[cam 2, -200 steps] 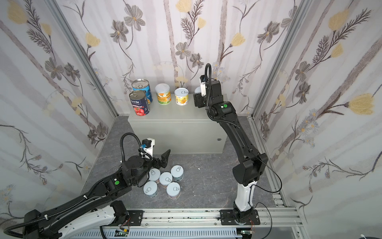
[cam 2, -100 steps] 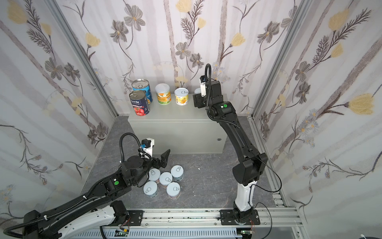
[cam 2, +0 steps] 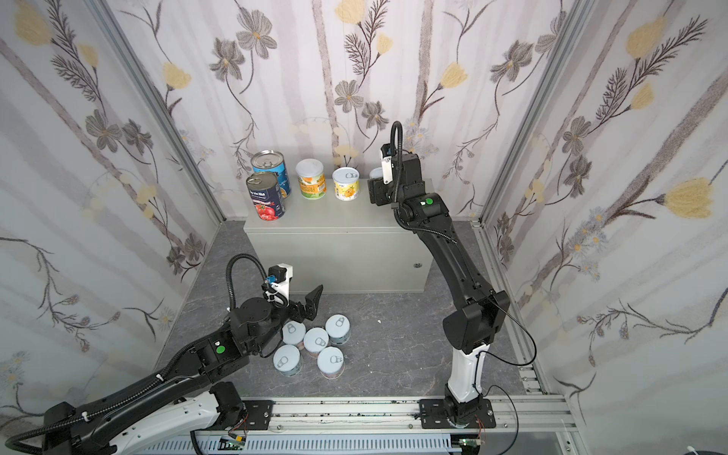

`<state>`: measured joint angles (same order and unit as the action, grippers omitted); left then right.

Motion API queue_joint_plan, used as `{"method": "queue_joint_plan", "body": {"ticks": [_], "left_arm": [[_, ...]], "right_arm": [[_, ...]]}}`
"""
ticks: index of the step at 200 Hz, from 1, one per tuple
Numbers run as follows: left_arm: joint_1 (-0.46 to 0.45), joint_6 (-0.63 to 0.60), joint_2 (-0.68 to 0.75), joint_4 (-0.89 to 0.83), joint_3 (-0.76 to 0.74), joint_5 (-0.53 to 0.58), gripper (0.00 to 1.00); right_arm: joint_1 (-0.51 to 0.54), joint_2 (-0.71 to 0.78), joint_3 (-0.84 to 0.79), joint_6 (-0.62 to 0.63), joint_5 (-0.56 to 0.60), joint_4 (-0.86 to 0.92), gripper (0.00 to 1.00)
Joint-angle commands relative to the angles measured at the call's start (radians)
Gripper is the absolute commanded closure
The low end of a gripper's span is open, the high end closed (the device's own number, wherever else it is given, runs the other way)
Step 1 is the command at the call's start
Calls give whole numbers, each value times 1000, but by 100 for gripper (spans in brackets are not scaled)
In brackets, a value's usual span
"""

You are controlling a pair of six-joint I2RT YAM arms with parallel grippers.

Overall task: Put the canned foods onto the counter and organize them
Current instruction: 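Lower the green can onto the cabinet top beside the yellow can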

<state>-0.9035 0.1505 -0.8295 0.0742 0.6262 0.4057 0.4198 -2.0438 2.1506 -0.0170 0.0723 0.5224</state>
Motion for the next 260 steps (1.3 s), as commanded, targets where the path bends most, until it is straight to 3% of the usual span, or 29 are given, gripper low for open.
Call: {"method": "queue_joint_plan", "body": {"ticks": [1,171,260], "left_arm": [[1,3,-3,8,0,19,0],[3,8,2,4,-1,13,0],[3,8,4,3,-1,12,0]], "right_arm": [[3,-10,5,2,-20,-45,24],[5,-5,5,2,26,-49,23],[4,2,5,6,-9,-48,21]]}}
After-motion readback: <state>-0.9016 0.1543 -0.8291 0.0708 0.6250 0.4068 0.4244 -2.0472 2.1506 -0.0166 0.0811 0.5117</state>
